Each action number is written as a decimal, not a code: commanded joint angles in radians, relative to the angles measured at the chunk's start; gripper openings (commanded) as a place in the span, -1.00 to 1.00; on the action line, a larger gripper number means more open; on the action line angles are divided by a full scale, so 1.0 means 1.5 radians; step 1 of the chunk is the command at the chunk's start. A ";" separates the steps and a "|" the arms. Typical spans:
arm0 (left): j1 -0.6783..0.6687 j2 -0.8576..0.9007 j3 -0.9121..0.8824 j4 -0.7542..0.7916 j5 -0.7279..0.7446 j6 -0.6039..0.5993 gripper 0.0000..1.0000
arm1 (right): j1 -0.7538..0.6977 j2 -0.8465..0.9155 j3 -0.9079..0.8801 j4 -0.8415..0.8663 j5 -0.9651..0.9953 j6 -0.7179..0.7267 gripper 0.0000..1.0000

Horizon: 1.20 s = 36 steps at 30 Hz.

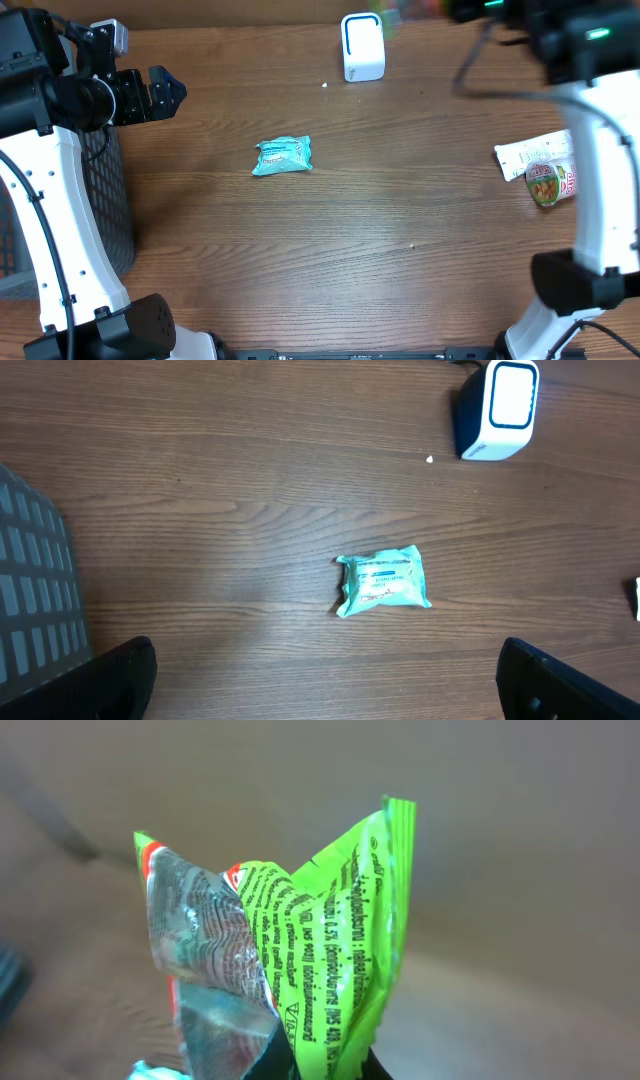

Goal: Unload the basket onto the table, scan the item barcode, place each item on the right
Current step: 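Place the green snack bag at the right edge and release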

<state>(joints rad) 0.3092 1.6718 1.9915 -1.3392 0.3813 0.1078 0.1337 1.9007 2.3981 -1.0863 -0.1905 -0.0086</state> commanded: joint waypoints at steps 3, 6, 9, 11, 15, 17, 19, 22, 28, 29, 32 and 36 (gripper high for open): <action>0.003 -0.003 0.007 0.001 -0.003 -0.002 1.00 | -0.150 0.086 -0.006 -0.074 0.035 0.171 -0.92; 0.003 -0.003 0.007 0.001 -0.003 -0.002 1.00 | -0.205 0.146 -0.007 -0.085 0.034 0.171 -0.92; 0.003 -0.003 0.007 0.001 -0.003 -0.002 0.99 | -0.242 0.210 -0.007 -0.095 0.033 0.160 -0.93; 0.003 -0.003 0.007 0.001 -0.003 -0.002 1.00 | -0.260 0.251 -0.007 -0.103 0.032 0.158 -0.92; 0.003 -0.003 0.007 0.001 -0.003 -0.002 0.99 | -0.288 0.306 -0.007 -0.127 0.033 0.158 -0.93; 0.003 -0.003 0.007 0.001 -0.003 -0.002 1.00 | -0.301 0.318 -0.007 -0.141 0.040 0.158 -0.93; 0.003 -0.003 0.007 0.001 -0.003 -0.002 0.99 | -0.313 0.318 -0.007 -0.151 0.042 0.158 -0.92; 0.003 -0.003 0.007 0.001 -0.003 -0.002 1.00 | -0.328 0.314 -0.006 -0.167 0.041 0.159 -0.48; 0.003 -0.003 0.007 0.001 -0.003 -0.002 1.00 | -0.340 0.312 0.001 -0.208 -0.001 0.163 1.00; 0.003 -0.003 0.007 0.001 -0.003 -0.002 0.99 | -0.340 0.310 0.013 -0.217 -0.035 0.163 1.00; 0.003 -0.003 0.007 0.001 -0.003 -0.002 0.99 | -0.336 0.300 0.049 -0.224 -0.132 0.175 1.00; 0.003 -0.003 0.007 0.001 -0.003 -0.002 0.99 | -0.324 0.295 0.101 -0.241 -0.273 0.192 1.00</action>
<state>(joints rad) 0.3092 1.6718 1.9915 -1.3392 0.3813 0.1078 -0.3729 2.4096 2.4672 -1.4368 -0.3706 0.2577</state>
